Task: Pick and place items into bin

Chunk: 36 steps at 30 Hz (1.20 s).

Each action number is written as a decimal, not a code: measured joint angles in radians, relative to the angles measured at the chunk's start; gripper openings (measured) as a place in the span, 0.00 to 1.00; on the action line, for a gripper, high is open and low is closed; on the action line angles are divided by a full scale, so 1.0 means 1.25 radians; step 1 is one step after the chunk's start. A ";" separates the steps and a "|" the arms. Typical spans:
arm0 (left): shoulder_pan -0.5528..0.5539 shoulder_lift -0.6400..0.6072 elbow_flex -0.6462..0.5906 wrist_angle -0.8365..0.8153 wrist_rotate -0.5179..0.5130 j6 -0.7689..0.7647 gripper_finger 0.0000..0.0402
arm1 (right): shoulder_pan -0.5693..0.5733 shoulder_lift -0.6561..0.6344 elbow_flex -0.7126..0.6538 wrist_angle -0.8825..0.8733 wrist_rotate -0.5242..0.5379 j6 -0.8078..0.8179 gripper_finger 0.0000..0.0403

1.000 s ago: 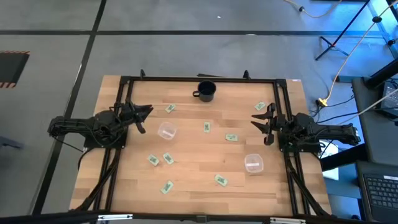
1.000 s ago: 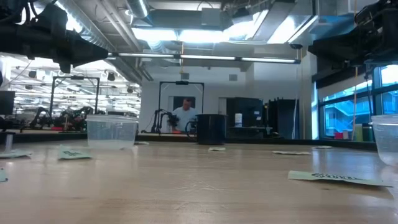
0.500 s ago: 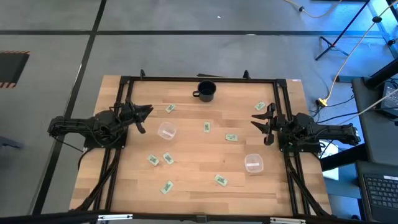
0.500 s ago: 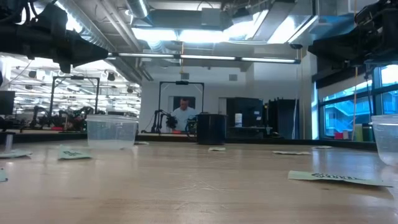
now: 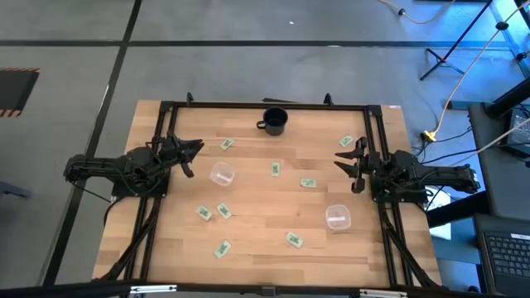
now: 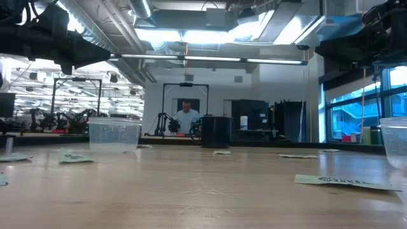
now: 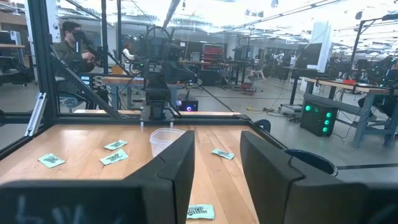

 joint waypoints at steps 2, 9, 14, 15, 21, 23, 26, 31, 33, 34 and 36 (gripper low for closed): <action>0.000 0.000 0.000 0.000 0.000 0.000 0.16 | 0.000 0.000 0.000 0.000 0.000 0.000 0.33; 0.000 0.000 0.000 0.000 0.000 0.000 0.16 | 0.000 0.000 0.000 0.000 0.000 0.000 0.33; 0.000 0.000 0.000 0.000 0.000 0.000 0.16 | 0.000 0.000 0.000 0.005 0.000 0.045 0.33; 0.000 0.000 0.000 0.000 0.000 0.000 0.16 | 0.000 0.000 0.000 0.009 0.000 0.058 0.33; 0.000 0.000 0.000 0.000 0.000 0.000 0.16 | 0.000 0.000 0.000 0.060 0.001 0.087 0.33; 0.000 0.000 0.000 0.000 0.000 0.000 0.16 | 0.000 0.000 0.000 0.062 0.001 0.086 0.33; 0.000 0.000 0.000 0.000 0.000 0.000 0.16 | 0.000 0.000 0.000 0.062 0.001 0.084 0.33; 0.000 0.000 0.000 0.000 0.000 0.000 0.16 | 0.000 0.000 0.000 0.061 0.001 0.086 0.33; 0.000 0.000 0.000 0.000 0.000 0.000 0.16 | 0.000 0.000 0.000 0.061 0.001 0.085 0.33; 0.000 0.000 0.000 0.000 0.000 0.000 0.16 | 0.000 0.000 0.000 0.061 0.001 0.085 0.33; 0.000 0.000 0.000 0.000 0.000 0.000 0.16 | 0.000 0.000 0.000 0.058 0.001 0.084 0.33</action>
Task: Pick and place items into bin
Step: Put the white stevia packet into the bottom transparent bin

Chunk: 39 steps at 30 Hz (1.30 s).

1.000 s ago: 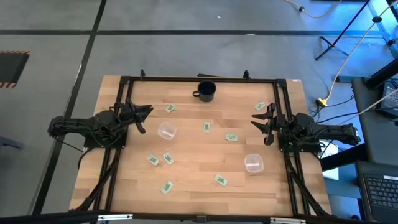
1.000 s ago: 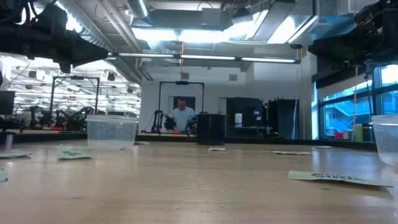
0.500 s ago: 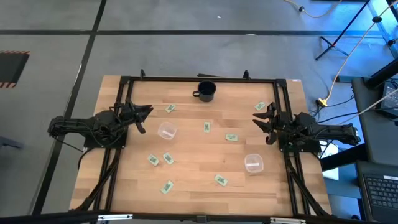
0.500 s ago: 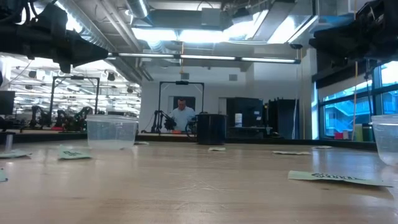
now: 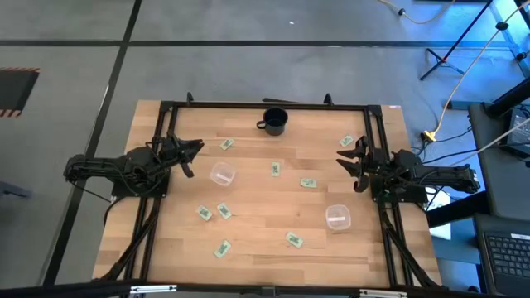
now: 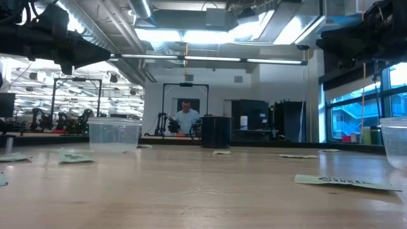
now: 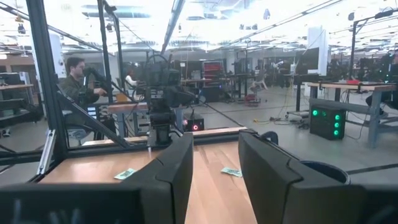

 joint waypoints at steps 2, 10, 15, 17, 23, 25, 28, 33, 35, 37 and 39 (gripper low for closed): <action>0.000 0.000 0.000 0.000 0.000 0.000 0.16 | 0.000 0.000 0.000 -0.016 0.000 0.000 0.33; 0.000 0.000 0.000 0.000 0.000 0.000 0.16 | 0.000 0.001 0.000 -0.093 0.000 0.009 0.33; 0.000 0.000 0.000 0.000 0.000 0.000 0.16 | 0.000 0.046 0.016 -0.118 0.001 0.024 0.33; 0.000 0.000 0.000 0.000 0.000 0.000 0.16 | 0.000 0.095 0.041 -0.123 0.001 0.025 0.33; 0.000 0.000 0.000 0.000 0.000 0.000 0.16 | 0.000 0.330 0.192 -0.211 0.001 0.027 0.33; 0.000 0.000 0.000 0.000 0.000 0.000 0.16 | 0.000 0.425 0.257 -0.272 0.000 0.034 0.33; 0.000 0.000 0.000 0.000 0.000 0.000 0.16 | 0.002 0.572 0.335 -0.362 -0.006 0.040 0.33; 0.000 0.000 0.000 0.000 0.000 0.000 0.16 | 0.002 0.778 0.372 -0.394 -0.034 0.010 0.33; 0.000 0.000 0.000 0.000 0.000 0.000 0.16 | 0.002 0.847 0.372 -0.397 -0.037 0.006 0.33; 0.000 0.000 0.000 0.000 0.000 0.000 0.16 | 0.002 0.905 0.372 -0.393 -0.045 0.024 0.33; 0.000 0.000 0.000 0.000 0.000 0.000 0.16 | 0.002 0.952 0.372 -0.393 -0.070 0.039 0.33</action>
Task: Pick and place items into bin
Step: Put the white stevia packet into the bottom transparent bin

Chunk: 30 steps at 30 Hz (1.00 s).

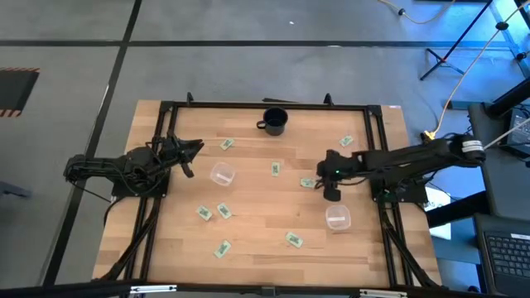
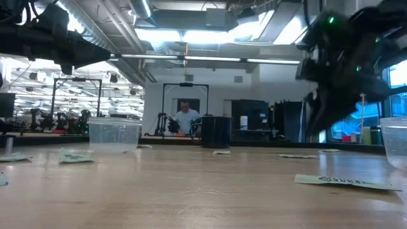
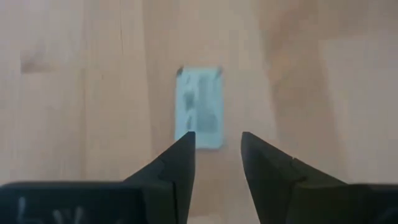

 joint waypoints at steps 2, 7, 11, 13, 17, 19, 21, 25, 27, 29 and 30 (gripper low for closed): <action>0.000 0.000 0.000 0.000 0.000 0.000 0.16 | 0.000 0.038 0.000 0.010 -0.021 0.016 0.33; 0.000 0.000 0.000 0.000 0.000 0.000 0.16 | 0.000 0.101 0.000 0.055 -0.030 0.011 0.33; 0.000 0.000 0.000 0.000 0.000 0.000 0.16 | 0.000 0.120 0.000 0.081 -0.030 0.002 0.33; 0.000 0.000 0.000 0.000 0.000 0.000 0.16 | 0.000 0.124 0.000 0.077 -0.030 0.004 0.33; 0.000 0.000 0.000 0.000 0.000 0.000 0.16 | 0.000 0.135 0.000 0.075 -0.030 0.006 0.33; 0.000 0.000 0.000 0.000 0.000 0.000 0.16 | 0.000 0.144 0.000 0.076 -0.029 0.006 0.33; 0.000 0.000 0.000 0.000 0.000 0.000 0.16 | 0.000 0.156 0.002 0.082 -0.028 0.007 0.33; 0.000 0.000 0.000 0.000 0.000 0.000 0.16 | 0.000 0.182 0.004 0.084 -0.026 0.007 0.30; 0.000 0.000 0.000 0.000 0.000 0.000 0.16 | 0.000 0.186 0.004 0.086 -0.025 0.007 0.27; 0.000 0.000 0.000 0.000 0.000 0.000 0.16 | 0.000 0.186 0.004 0.085 -0.024 0.006 0.23; 0.000 0.000 0.000 0.000 0.000 0.000 0.16 | 0.000 0.185 0.004 0.085 -0.024 0.006 0.21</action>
